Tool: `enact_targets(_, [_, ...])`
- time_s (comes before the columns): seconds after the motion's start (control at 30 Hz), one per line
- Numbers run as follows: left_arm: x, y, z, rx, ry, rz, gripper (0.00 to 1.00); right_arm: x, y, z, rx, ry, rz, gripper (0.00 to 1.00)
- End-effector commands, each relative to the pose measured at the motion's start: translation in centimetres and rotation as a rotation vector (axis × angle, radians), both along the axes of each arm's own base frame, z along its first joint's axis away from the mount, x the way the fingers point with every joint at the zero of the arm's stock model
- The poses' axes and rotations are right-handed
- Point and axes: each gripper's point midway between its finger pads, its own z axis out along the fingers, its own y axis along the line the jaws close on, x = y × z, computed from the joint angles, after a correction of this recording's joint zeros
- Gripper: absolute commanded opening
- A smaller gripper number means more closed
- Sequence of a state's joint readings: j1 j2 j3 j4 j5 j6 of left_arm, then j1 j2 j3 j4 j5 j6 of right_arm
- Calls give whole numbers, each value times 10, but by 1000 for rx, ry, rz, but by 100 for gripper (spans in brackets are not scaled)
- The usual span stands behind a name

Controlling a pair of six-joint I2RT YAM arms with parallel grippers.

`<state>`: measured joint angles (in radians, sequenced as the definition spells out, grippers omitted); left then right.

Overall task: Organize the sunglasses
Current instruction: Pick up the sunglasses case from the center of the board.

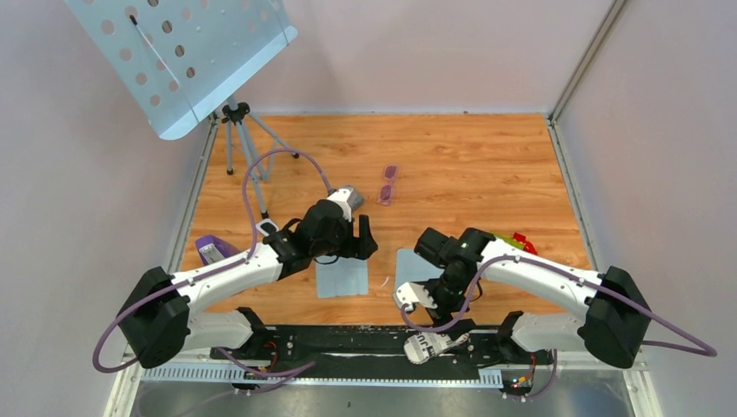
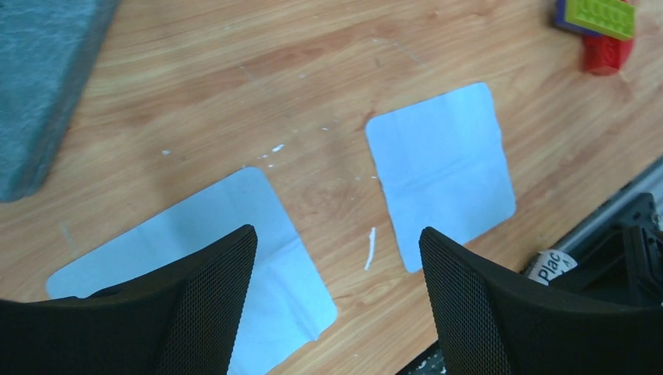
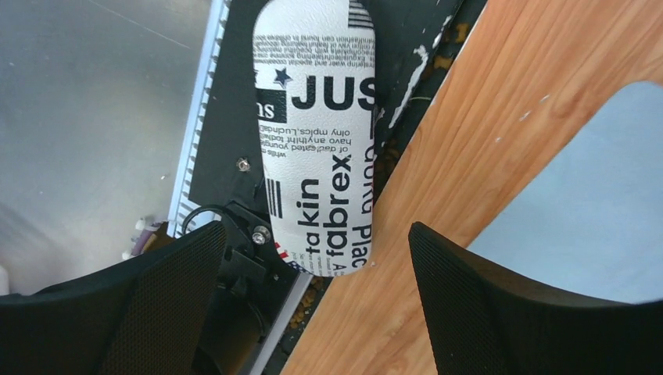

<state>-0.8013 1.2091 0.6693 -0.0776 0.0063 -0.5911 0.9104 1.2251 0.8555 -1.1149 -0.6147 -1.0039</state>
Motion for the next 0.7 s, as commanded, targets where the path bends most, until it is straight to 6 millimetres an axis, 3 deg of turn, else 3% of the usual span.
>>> enact_targets(0.0, [14,21,4,43,-17,121,80,3,2,-27,-36,-45,-51,92])
enact_targets(0.27, [25,32,5,42,-18,167,80,-4,-7,-61,-67,-115,-49,92])
enact_targets(0.43, [30,35,9,34,-24,187,80,-9,-7,-64,-57,-118,10,87])
enact_targets(0.47, [31,35,11,32,-31,191,80,-9,-6,-64,-54,-119,16,84])
enact_targets(0.57, [32,35,17,32,-48,185,79,-8,-1,-56,-32,-120,26,50])
enact_targets(0.67, [30,34,27,40,-73,143,79,-7,3,-31,-11,-96,28,31])
